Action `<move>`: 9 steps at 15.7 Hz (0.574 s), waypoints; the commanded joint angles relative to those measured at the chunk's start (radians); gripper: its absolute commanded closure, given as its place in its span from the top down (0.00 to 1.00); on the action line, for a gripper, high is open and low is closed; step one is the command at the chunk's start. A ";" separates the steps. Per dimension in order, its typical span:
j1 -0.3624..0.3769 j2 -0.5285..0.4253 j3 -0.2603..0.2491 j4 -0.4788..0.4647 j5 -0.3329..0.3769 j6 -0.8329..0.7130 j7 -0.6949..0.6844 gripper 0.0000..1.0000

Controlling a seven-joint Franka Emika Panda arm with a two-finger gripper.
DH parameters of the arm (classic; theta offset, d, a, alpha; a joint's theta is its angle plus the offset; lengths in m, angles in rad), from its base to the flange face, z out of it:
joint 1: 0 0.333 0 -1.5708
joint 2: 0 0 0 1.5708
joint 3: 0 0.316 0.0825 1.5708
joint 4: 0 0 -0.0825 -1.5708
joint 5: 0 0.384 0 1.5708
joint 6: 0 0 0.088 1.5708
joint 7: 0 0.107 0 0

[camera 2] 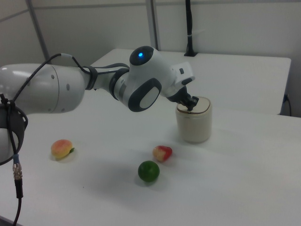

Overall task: Close garbage bin
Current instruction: 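Push the open lid down onto the bin rim with the gripper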

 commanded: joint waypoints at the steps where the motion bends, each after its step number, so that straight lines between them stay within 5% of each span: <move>1: 0.002 -0.029 0.000 -0.049 -0.006 -0.023 -0.036 0.00; 9: 0.002 -0.008 0.000 -0.052 -0.006 -0.022 -0.058 0.00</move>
